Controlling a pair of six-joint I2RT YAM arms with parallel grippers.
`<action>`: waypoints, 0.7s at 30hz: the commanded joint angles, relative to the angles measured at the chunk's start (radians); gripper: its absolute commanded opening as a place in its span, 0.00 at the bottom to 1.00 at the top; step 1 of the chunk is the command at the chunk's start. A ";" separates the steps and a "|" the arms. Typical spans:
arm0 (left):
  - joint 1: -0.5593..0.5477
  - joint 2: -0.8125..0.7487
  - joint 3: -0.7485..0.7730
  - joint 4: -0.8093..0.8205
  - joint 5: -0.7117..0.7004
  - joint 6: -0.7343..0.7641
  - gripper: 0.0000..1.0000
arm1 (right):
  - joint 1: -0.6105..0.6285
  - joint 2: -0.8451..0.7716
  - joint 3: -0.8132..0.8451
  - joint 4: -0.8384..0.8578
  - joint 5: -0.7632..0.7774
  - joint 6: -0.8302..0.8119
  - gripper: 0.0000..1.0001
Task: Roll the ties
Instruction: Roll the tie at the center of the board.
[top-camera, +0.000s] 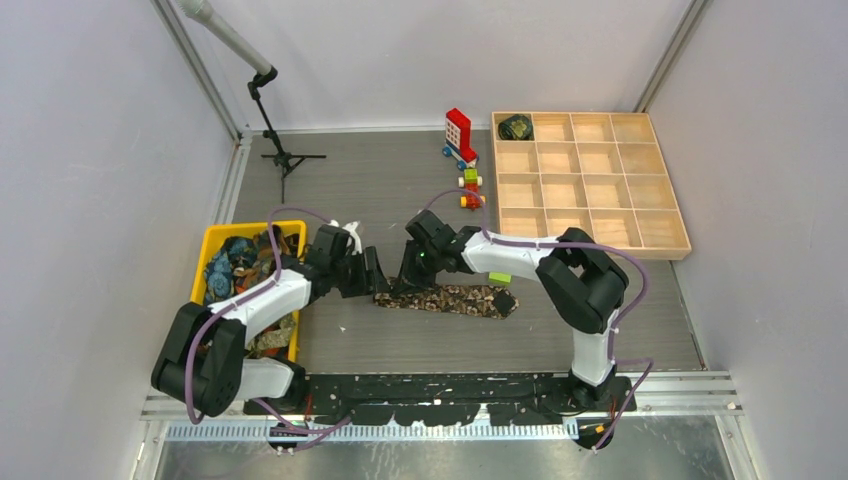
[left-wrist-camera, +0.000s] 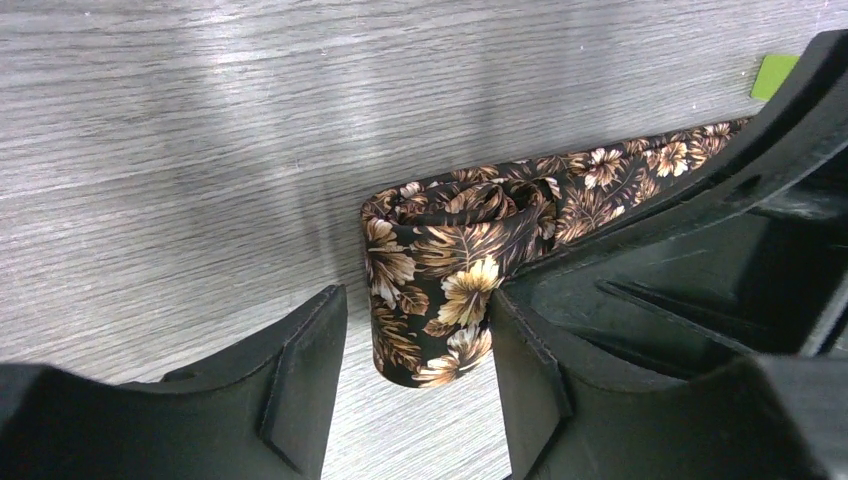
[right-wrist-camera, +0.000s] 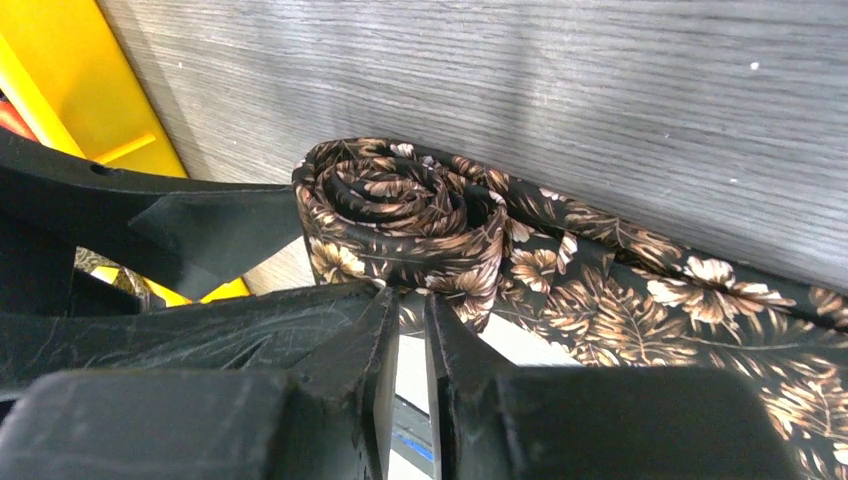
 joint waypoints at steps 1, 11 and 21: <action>0.003 0.007 -0.002 0.039 0.028 -0.004 0.55 | -0.004 -0.084 0.041 0.006 -0.020 -0.024 0.22; 0.002 0.015 0.000 0.035 0.026 -0.002 0.53 | -0.015 -0.128 0.072 -0.077 0.016 -0.068 0.24; 0.003 0.012 0.003 0.030 0.026 -0.001 0.53 | -0.016 -0.071 0.049 -0.072 0.038 -0.087 0.24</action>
